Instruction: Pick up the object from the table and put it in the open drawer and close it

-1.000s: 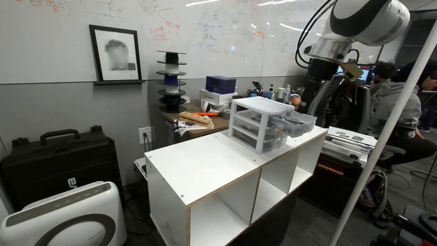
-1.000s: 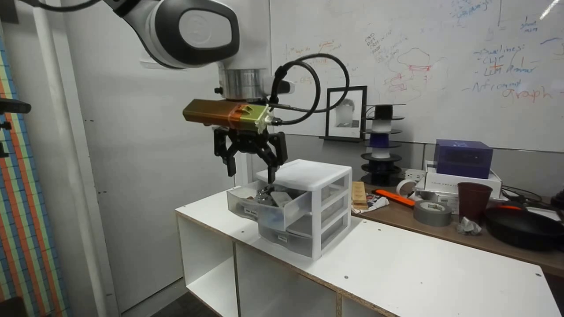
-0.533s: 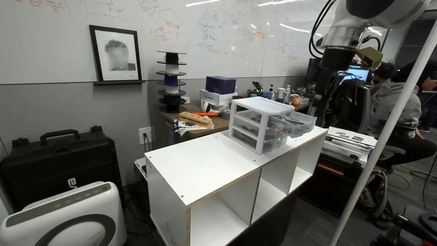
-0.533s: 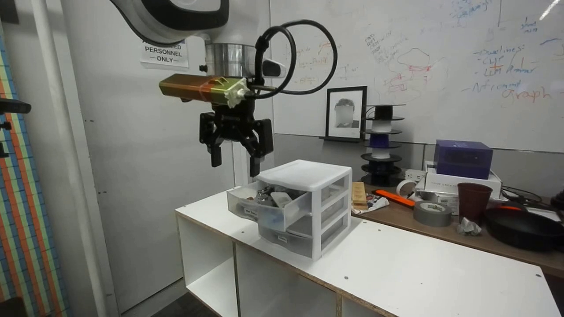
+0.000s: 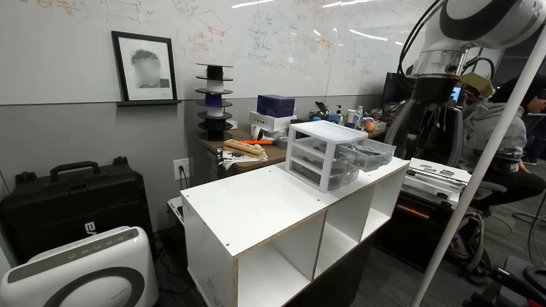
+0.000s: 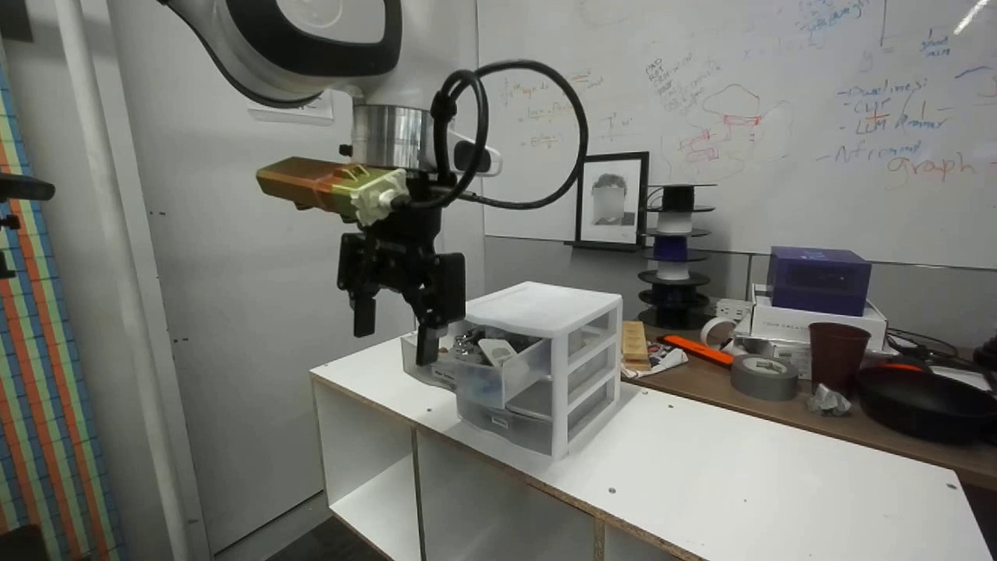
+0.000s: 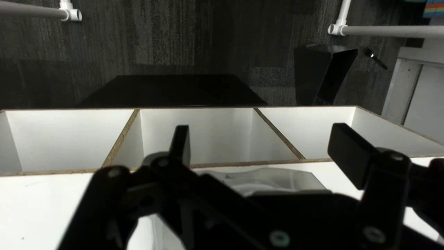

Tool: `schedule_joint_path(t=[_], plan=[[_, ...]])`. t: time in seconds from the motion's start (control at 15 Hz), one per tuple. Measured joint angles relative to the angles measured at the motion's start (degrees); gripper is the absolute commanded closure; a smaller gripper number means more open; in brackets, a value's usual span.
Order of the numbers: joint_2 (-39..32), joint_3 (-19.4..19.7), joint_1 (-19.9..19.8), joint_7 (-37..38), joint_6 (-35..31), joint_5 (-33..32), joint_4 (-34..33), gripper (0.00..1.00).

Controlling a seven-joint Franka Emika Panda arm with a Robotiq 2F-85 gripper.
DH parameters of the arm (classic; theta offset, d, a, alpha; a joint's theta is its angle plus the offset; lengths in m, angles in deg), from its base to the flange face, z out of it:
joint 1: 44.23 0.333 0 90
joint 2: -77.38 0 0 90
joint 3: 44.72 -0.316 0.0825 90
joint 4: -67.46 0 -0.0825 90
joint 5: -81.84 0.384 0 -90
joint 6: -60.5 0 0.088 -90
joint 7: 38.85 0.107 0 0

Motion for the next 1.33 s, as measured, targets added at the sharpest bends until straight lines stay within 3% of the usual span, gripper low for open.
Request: schedule_joint_path(t=[0.27,0.6,0.67,0.8,1.2,1.33], plan=[[-1.5,0.88,0.0,-0.31,-0.86,-0.02,2.02,0.0],[-3.45,0.88,0.24,-2.08,-7.3,-0.02,2.4,0.0],[-3.97,0.87,0.38,-2.31,-8.58,-0.02,2.4,0.25],[-5.24,0.84,0.72,-2.48,-10.5,-0.01,2.38,0.34],[-7.74,0.36,1.39,-2.86,-14.56,0.36,2.34,0.82],[-7.75,0.17,1.45,-3.09,-15.41,0.51,2.33,0.92]])
